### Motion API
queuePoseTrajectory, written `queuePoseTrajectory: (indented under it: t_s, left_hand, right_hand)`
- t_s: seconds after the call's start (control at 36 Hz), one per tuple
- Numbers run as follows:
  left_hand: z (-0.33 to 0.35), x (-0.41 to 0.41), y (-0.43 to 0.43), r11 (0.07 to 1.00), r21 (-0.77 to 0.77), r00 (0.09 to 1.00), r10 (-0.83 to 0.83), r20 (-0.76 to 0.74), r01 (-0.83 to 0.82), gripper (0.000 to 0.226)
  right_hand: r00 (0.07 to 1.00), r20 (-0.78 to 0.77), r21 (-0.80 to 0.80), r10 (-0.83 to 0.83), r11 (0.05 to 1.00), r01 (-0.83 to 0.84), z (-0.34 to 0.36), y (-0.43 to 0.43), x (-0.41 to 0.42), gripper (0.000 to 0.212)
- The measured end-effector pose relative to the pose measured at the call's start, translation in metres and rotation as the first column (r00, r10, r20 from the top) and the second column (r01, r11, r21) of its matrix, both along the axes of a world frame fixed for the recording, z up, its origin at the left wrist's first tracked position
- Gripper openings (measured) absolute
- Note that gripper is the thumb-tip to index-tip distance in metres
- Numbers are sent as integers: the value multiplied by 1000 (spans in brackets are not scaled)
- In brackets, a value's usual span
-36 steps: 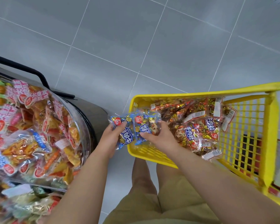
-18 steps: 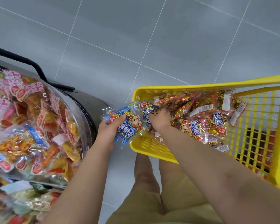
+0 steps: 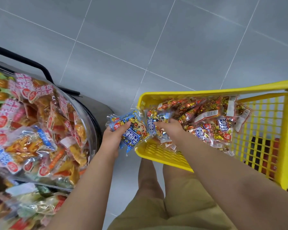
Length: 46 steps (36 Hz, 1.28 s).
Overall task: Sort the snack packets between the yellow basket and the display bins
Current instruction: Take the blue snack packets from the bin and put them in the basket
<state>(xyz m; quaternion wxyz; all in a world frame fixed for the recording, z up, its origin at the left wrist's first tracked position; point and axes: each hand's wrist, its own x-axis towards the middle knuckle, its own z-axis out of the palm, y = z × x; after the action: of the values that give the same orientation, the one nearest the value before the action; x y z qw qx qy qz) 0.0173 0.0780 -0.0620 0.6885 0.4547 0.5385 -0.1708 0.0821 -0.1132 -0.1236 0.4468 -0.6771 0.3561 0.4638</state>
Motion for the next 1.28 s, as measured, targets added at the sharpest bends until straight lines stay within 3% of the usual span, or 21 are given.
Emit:
queuePoseTrajectory:
  t_s: [0.08,0.19,0.39,0.47,0.53,0.64,0.75,0.89,0.97,1.06,1.22,1.28]
  left_hand:
    - [10,-1,2,1000,-6,1000,12,-1,-12,32]
    - [30,-3,6,998,-42,999,-36,39,38,25]
    - [85,-8,4,996,-66,987,-55,150,66,29]
    - [107,-15,3,998,-49,982,-21,190,31,39]
    - [120,-25,3,999,-33,977,22,212,-15,49]
    - [145,-57,6,992,15,957,113,266,-122,47]
    - [170,-106,9,955,35,908,268,322,-295,38]
    - [189,-184,14,835,17,792,514,329,-550,32]
    - [197,-230,21,788,40,750,569,337,-615,17]
    - [206,-278,32,711,105,696,629,345,-695,15]
    - [219,-367,60,528,120,525,740,421,-841,13]
    - [223,-394,72,489,120,487,750,448,-864,10]
  right_hand:
    - [1000,5,77,21,997,-21,27,-8,-10,96]
    - [995,101,65,-9,998,2,59,-27,-26,76]
    - [963,168,125,-213,973,193,125,-50,-32,102]
    - [940,221,129,-260,963,236,152,-46,-32,100]
    - [923,222,186,-315,942,277,170,-42,-33,91]
    - [890,212,352,-404,881,317,198,-33,-37,36]
    - [920,199,491,-338,846,205,218,-17,-47,25]
    - [961,168,629,-221,774,68,236,22,-79,27]
    - [964,237,586,-121,810,-42,239,51,-105,22]
    - [965,262,579,-33,805,-129,244,83,-137,24]
    - [952,253,639,169,710,-296,254,143,-194,7]
    - [935,290,641,203,684,-348,257,166,-212,12]
